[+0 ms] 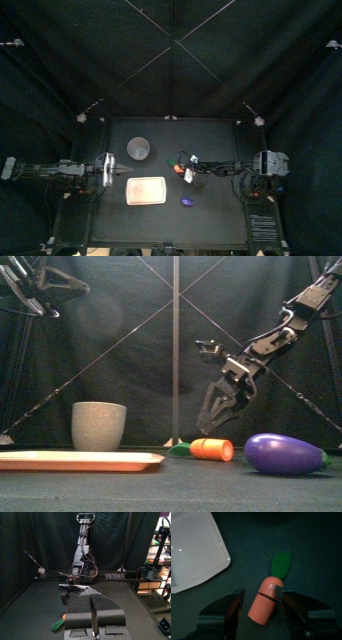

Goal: Pick the carrot then place it on the pink plate
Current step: Pick the carrot

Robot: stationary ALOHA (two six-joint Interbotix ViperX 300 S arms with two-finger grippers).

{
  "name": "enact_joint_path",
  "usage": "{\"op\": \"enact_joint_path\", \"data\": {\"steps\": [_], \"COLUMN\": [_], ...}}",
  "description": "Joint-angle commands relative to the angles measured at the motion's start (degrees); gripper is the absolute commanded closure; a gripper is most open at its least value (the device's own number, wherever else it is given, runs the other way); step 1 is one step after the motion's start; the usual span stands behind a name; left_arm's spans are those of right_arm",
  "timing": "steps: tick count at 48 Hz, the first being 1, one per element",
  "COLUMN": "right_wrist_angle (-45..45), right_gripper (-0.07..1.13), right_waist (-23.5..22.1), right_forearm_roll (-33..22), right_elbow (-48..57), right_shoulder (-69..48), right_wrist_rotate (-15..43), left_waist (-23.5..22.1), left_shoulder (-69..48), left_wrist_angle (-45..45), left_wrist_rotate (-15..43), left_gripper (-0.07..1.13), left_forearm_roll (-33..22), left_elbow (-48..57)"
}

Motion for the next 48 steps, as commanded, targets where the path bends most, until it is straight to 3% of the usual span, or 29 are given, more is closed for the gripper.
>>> {"op": "enact_joint_path", "data": {"steps": [1,36,42,48], "right_wrist_angle": [1.58,3.78,5.01,5.45], "right_gripper": [0.16,0.17,0.24,0.42], "right_waist": [-0.09,-0.70,-0.62,-0.62], "right_forearm_roll": [0.00,0.26,0.26,0.44], "right_elbow": [-2.29,-2.72,-2.99,-3.52], "right_shoulder": [-0.26,4.22,4.31,4.39], "right_wrist_rotate": [0.00,0.09,0.09,0.09], "left_waist": [0.18,0.18,0.18,0.18], "left_shoulder": [0.00,0.00,0.00,0.00], "left_wrist_angle": [-0.26,-0.26,-0.18,-0.26], "left_wrist_rotate": [0.09,0.09,0.09,0.09], "left_gripper": [1.08,1.08,1.08,1.08], "left_forearm_roll": [0.00,0.09,0.09,0.09], "left_elbow": [-0.88,-0.62,-0.62,-0.62]}}
